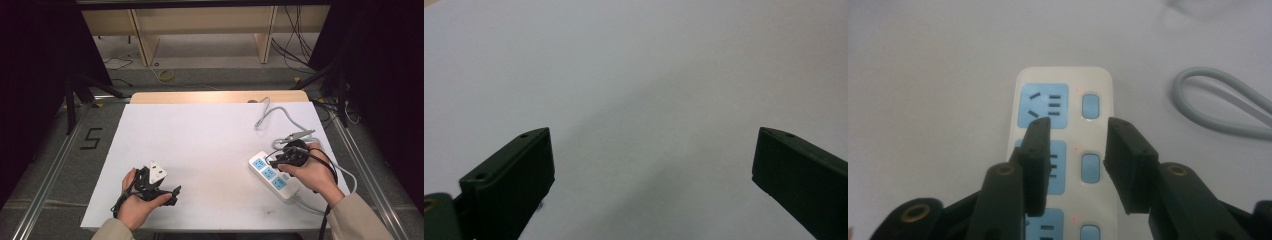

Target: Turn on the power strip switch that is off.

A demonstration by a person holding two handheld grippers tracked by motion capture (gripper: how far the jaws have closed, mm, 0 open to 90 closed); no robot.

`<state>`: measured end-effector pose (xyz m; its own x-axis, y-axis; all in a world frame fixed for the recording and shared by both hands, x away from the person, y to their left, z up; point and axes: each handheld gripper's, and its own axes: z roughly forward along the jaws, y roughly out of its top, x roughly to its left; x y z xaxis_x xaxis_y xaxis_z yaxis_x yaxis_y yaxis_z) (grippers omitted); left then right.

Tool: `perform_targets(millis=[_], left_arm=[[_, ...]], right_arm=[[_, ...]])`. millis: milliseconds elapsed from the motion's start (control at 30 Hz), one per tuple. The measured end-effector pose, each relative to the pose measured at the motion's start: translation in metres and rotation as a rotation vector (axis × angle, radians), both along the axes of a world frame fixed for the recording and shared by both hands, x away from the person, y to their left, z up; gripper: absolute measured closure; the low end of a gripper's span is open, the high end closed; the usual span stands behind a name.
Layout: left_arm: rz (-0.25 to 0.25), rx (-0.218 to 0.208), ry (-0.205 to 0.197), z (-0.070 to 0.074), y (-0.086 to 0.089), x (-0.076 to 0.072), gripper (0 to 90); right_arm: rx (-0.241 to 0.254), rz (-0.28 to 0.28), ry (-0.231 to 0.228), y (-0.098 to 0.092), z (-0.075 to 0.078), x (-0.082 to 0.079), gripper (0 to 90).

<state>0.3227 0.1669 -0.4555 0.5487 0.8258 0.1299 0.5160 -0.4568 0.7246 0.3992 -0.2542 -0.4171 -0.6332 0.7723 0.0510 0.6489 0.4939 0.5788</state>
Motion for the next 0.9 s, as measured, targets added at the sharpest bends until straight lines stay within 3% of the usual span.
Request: perform_targets(millis=[200, 500, 900], left_arm=[[-0.001, -0.008, 0.0, 0.0, 0.0, -0.002, 3.0], [-0.005, -0.015, 0.001, 0.002, 0.002, -0.007, 3.1], [-0.024, -0.024, 0.01, 0.003, 0.0, -0.014, 3.0]], right_arm=[[0.029, 0.006, -0.026, -0.001, -0.002, -0.006, 54.6], [0.096, 0.043, -0.109, -0.002, -0.004, -0.02, 47.4], [0.135, 0.085, -0.187, 0.002, -0.009, -0.041, 38.7]])
